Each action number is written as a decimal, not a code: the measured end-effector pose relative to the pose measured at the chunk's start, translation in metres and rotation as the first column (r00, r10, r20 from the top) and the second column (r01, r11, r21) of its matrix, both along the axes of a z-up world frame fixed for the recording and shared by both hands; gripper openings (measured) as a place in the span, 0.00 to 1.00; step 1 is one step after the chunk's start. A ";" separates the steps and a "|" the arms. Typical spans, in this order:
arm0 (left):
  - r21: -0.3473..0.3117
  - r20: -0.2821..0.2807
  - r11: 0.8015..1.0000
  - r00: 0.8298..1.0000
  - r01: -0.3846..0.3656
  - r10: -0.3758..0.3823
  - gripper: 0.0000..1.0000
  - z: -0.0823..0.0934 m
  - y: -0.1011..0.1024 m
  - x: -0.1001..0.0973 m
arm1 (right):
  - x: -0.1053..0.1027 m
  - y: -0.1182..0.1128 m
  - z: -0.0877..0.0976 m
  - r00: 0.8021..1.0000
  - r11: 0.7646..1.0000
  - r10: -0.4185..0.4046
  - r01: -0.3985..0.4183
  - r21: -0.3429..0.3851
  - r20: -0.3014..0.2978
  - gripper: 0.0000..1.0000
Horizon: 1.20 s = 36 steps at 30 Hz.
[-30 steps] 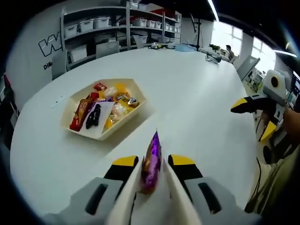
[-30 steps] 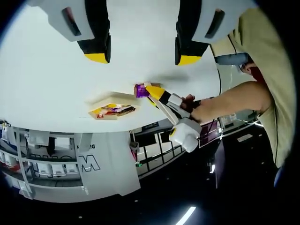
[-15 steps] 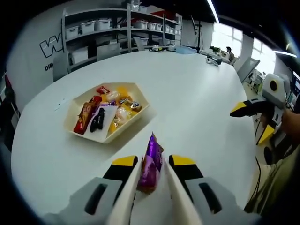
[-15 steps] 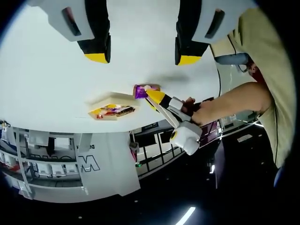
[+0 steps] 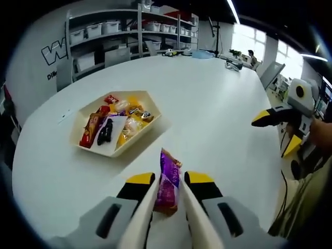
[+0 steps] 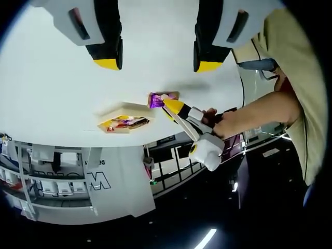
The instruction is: Place the target food into the container with the food tongs after gripping and lifting it, then release it inside without dropping or visibly crushing the food.
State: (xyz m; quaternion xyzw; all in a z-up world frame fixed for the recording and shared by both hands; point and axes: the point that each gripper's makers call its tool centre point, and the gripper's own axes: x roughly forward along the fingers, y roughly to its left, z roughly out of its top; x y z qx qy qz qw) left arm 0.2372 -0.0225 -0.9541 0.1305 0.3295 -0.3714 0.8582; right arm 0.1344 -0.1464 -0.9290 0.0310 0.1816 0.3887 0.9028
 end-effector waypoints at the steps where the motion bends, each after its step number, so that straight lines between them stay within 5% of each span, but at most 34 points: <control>1: -0.003 -0.001 1.000 1.000 0.000 0.000 0.20 0.001 0.000 0.000 | 0.000 0.000 0.000 1.000 1.000 0.000 0.000 0.000 0.000 0.53; 20: -0.072 -0.012 0.997 1.000 -0.014 0.013 0.20 0.026 0.006 0.006 | 0.000 -0.001 0.000 1.000 1.000 -0.003 0.003 0.004 0.000 0.52; 36: -0.099 0.036 0.995 0.999 -0.007 0.010 0.20 0.065 0.011 0.034 | 0.000 -0.004 0.002 1.000 1.000 -0.008 0.008 0.006 0.004 0.52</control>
